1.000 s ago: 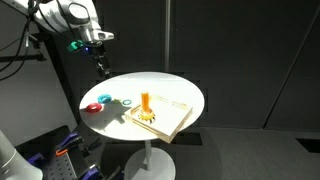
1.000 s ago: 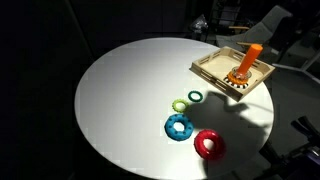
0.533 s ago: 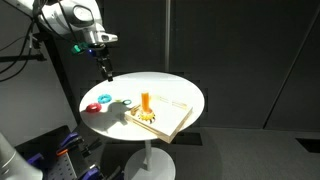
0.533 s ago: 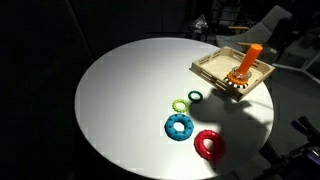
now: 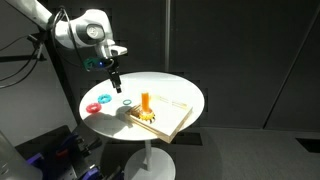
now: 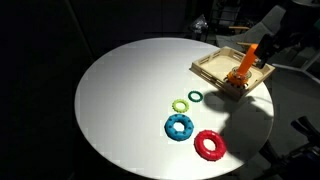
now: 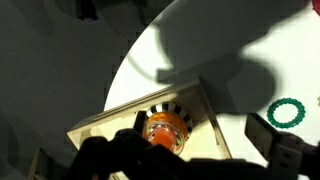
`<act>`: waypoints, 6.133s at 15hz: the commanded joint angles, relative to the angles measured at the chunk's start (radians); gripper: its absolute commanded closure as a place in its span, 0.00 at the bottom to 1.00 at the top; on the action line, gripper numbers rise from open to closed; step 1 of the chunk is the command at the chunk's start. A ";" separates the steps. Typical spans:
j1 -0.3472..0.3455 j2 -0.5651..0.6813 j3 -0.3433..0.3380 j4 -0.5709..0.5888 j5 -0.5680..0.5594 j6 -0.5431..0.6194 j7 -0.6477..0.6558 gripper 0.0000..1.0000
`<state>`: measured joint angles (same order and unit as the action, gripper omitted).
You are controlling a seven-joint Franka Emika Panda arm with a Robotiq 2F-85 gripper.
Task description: Put the light green ring around the orange rod
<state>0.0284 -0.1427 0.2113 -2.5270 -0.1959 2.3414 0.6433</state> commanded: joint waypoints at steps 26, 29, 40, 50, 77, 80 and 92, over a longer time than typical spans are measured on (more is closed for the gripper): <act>0.311 0.658 -0.149 0.518 -0.007 0.031 0.149 0.00; 0.330 0.704 -0.164 0.579 -0.003 0.024 0.140 0.00; 0.351 0.839 -0.189 0.723 0.022 0.026 0.139 0.00; 0.376 0.855 -0.190 0.741 0.052 0.032 0.150 0.00; 0.381 0.810 -0.209 0.614 0.074 0.152 0.258 0.00; 0.380 0.797 -0.212 0.601 0.073 0.149 0.259 0.00; 0.387 0.783 -0.227 0.551 0.062 0.171 0.293 0.01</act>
<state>0.4023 0.6685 -0.0026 -1.9323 -0.1411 2.4968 0.9116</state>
